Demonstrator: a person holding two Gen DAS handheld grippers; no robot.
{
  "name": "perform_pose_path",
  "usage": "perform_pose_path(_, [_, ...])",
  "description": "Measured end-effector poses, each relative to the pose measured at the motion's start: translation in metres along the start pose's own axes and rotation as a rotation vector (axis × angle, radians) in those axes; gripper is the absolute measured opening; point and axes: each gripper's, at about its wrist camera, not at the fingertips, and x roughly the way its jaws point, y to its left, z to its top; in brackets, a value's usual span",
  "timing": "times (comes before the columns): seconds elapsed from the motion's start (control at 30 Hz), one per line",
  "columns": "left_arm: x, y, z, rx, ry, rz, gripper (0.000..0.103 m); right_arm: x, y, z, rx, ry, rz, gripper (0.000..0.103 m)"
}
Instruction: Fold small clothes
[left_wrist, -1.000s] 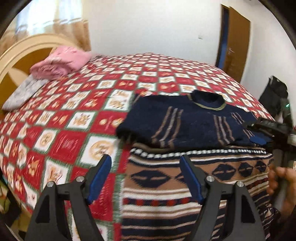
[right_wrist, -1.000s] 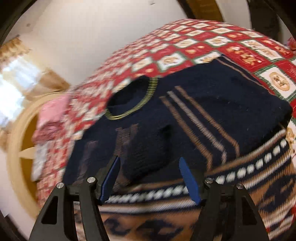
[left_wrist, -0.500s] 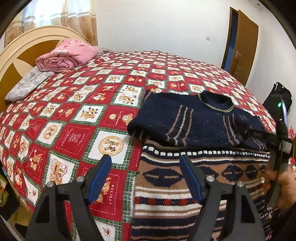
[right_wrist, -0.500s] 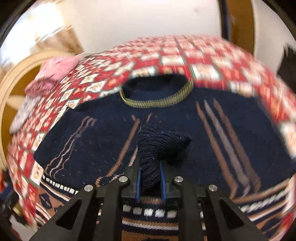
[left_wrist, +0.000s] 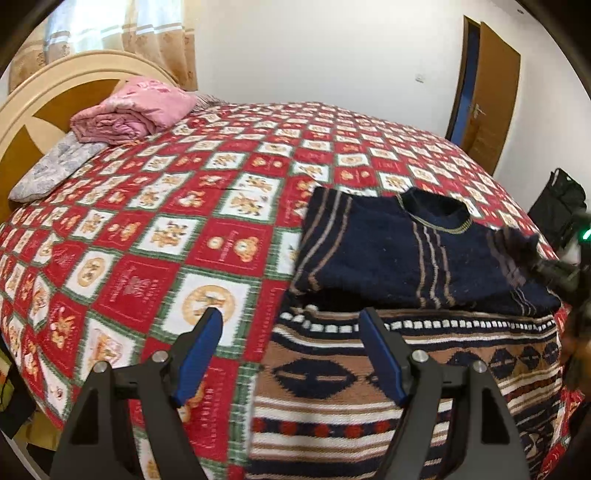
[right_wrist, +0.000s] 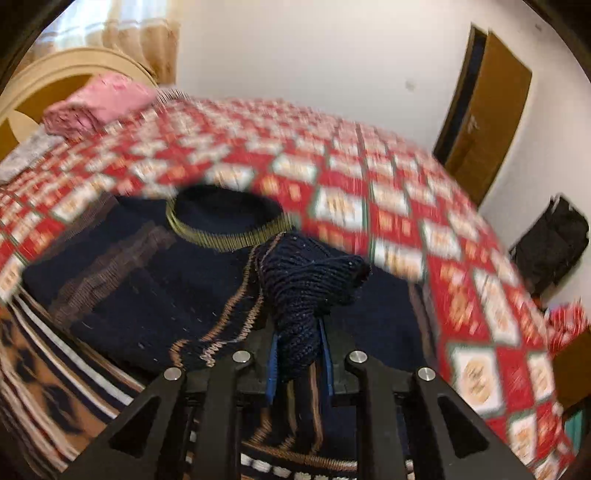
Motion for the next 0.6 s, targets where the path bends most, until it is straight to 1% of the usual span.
perform_pose_path(0.03, [0.002, -0.004, 0.0, 0.01, 0.006, -0.003, 0.079, 0.011, -0.003, -0.007, 0.022, 0.042, -0.001, 0.035])
perform_pose_path(0.07, [0.005, -0.008, 0.001, 0.021, 0.014, -0.01, 0.079, 0.015, -0.006, -0.012, 0.041, 0.065, 0.006, 0.036])
perform_pose_path(0.1, [0.006, -0.011, 0.001, 0.028, 0.019, -0.014, 0.079, 0.019, -0.012, -0.017, 0.079, 0.081, 0.033, 0.037])
perform_pose_path(0.17, [0.009, -0.015, 0.003, 0.044, 0.026, -0.02, 0.079, 0.004, -0.037, -0.023, 0.198, 0.049, 0.091, 0.044])
perform_pose_path(0.2, [0.009, -0.017, 0.005, 0.05, 0.025, -0.019, 0.079, -0.003, -0.046, -0.025, 0.236, 0.031, 0.092, 0.051])
perform_pose_path(0.27, [0.012, -0.02, 0.01, 0.064, 0.017, -0.017, 0.079, -0.023, -0.06, -0.025, 0.278, -0.012, 0.028, 0.051])
perform_pose_path(0.3, [0.015, -0.021, 0.012, 0.068, 0.013, -0.015, 0.081, -0.038, -0.067, -0.023, 0.282, -0.036, -0.08, 0.051])
perform_pose_path(0.33, [0.019, -0.023, 0.018, 0.072, 0.005, -0.005, 0.081, -0.047, -0.068, -0.022, 0.282, -0.058, -0.11, 0.051])
perform_pose_path(0.37, [0.022, -0.025, 0.021, 0.072, 0.001, 0.003, 0.081, -0.06, -0.069, -0.017, 0.276, -0.104, -0.095, 0.051])
perform_pose_path(0.43, [0.029, -0.029, 0.03, 0.071, -0.009, 0.01, 0.082, -0.068, -0.061, -0.005, 0.245, -0.118, -0.015, 0.051])
perform_pose_path(0.47, [0.036, -0.034, 0.035, 0.073, -0.001, 0.022, 0.081, -0.067, -0.058, 0.002, 0.235, -0.113, 0.009, 0.051])
perform_pose_path(0.5, [0.04, -0.036, 0.037, 0.074, 0.006, 0.033, 0.082, -0.06, -0.054, 0.011, 0.237, -0.087, 0.035, 0.051])
perform_pose_path(0.53, [0.046, -0.039, 0.04, 0.072, 0.015, 0.045, 0.081, -0.051, -0.055, 0.016, 0.259, -0.058, 0.048, 0.051])
perform_pose_path(0.6, [0.055, -0.043, 0.043, 0.062, 0.026, 0.046, 0.082, -0.036, -0.053, 0.021, 0.292, -0.033, 0.074, 0.051])
